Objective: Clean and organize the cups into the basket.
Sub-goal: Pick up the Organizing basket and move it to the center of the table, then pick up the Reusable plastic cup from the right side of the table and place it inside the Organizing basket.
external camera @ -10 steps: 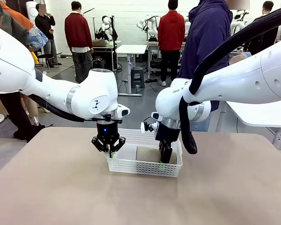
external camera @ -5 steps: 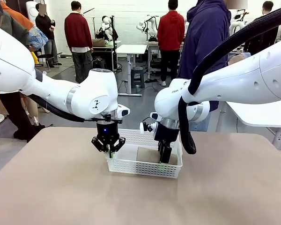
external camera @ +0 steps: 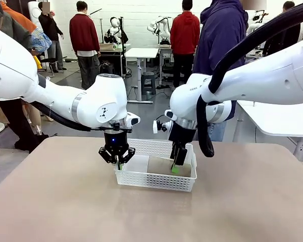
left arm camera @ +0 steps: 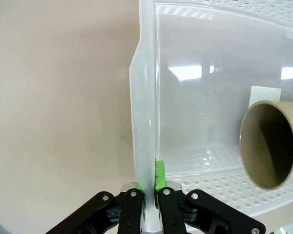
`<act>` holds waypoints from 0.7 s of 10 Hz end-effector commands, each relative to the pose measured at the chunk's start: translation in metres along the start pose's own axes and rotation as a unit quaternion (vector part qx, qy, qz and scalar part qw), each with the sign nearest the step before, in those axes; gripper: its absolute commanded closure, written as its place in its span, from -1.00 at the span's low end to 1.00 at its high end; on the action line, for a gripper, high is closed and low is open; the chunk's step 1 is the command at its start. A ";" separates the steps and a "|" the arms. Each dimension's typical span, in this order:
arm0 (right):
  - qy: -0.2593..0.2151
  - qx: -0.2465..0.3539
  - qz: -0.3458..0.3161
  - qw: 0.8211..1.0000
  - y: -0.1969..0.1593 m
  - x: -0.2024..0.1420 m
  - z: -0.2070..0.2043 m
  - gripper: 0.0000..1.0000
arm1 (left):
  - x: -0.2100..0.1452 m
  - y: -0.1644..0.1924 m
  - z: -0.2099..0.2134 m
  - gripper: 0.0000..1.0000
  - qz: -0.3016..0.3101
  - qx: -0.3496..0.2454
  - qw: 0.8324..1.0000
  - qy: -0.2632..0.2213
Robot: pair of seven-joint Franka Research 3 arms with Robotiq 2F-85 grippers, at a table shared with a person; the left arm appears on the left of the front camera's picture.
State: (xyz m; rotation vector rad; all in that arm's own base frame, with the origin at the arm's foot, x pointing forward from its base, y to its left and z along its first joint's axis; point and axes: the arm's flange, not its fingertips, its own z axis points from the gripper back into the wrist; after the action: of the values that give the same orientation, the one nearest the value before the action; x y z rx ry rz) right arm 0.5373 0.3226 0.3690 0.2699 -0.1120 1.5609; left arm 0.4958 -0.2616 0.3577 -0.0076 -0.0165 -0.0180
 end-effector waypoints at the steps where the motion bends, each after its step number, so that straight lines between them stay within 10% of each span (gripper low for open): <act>1: -0.021 -0.046 0.009 0.999 0.028 -0.022 0.026 -1.00 | 0.001 0.000 0.002 1.00 -0.001 -0.001 1.000 -0.003; 7: -0.258 -0.139 0.070 0.954 0.112 -0.151 0.130 -1.00 | 0.001 0.000 0.002 1.00 -0.001 -0.001 1.000 -0.003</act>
State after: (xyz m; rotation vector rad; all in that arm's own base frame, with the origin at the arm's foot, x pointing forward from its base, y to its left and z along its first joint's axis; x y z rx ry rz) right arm 0.4609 0.1793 0.4811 0.3682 -0.7037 1.5467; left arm 0.4957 -0.2619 0.3578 -0.0074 -0.0167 -0.0186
